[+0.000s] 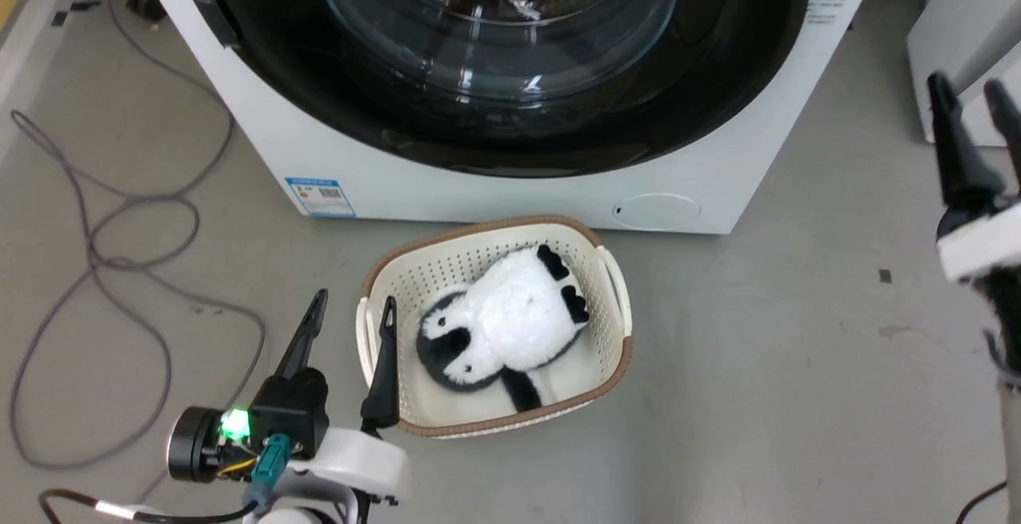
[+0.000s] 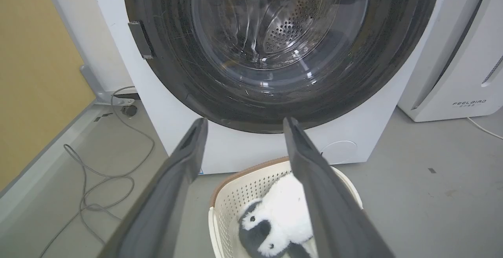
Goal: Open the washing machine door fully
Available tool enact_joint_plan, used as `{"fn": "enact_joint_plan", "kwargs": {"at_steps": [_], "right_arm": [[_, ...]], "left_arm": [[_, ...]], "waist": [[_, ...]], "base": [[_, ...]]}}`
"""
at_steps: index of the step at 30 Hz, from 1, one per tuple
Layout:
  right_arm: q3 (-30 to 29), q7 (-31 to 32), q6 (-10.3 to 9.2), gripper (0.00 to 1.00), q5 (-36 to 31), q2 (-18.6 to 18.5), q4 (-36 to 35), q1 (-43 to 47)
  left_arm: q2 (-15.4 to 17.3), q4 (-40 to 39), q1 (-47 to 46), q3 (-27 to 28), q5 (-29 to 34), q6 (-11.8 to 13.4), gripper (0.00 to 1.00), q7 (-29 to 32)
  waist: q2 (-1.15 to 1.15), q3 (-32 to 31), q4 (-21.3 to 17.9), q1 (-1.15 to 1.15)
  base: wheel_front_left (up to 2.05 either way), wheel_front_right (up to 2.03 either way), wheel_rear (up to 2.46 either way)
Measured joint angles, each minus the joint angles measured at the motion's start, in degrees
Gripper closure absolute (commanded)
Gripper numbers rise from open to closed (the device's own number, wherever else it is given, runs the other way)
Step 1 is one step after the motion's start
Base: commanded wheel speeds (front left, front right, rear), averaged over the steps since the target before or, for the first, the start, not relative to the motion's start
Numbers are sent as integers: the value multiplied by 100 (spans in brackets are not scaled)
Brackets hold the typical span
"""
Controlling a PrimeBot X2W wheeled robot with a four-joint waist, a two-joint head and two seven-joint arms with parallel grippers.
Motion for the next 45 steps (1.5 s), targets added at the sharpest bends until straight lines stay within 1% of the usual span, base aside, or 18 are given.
{"fn": "enact_joint_plan", "kwargs": {"at_steps": [3, 4, 5, 9, 12, 17, 22, 30, 37, 45], "right_arm": [[-80, 102, 0, 0, 204, -46, 220, -298], [-124, 135, 0, 83, 296, -58, 302, -401], [-158, 163, 0, 100, 381, -73, 387, -513], [-224, 312, 0, 100, 568, -168, 720, -957], [-297, 468, -1, 100, 745, -193, 1035, -1249], [-446, 889, -1, 100, 1104, -204, 1644, -1802], [-467, 1324, -1, 100, 1255, -274, 2132, -2402], [-590, 1794, -1, 100, 1499, -402, 2826, -3203], [-704, 2356, -2, 100, 1742, -492, 3574, -3865], [-787, 2981, -1, 100, 2037, -532, 4094, -4500]], "left_arm": [[0, -1, -49, -44, -11, 19, 0, -35], [0, -1, -54, -71, -25, 27, 0, -55], [0, 0, -65, -99, -40, 29, 0, -56], [-1, 2, -152, -177, -48, 34, 0, -109], [-1, 7, -157, -235, -63, 85, 0, -145], [-2, -1, -166, -334, -103, 129, 0, -200], [-1, 1, -260, -408, -133, 135, 0, -256], [0, -4, -336, -576, -219, 230, 0, -357], [-1, -2, -368, -705, -254, 280, 0, -437], [-1, 7, -480, -864, -309, 285, 0, -527]], "waist": [[0, 94, 48, 0], [0, 125, 65, 0], [0, 157, 83, 0], [0, 288, 159, 0], [0, 370, 235, 0], [0, 502, 367, 0], [0, 646, 485, 0], [0, 859, 695, 0], [0, 1048, 786, 0], [0, 1267, 884, 0]], "base": [[0, 0, 0], [0, 0, 0], [0, 0, 0], [0, 0, 0], [0, 0, 0], [0, 0, 0], [0, 0, 0], [0, 0, 0], [0, 0, 0], [0, 0, 0]]}}
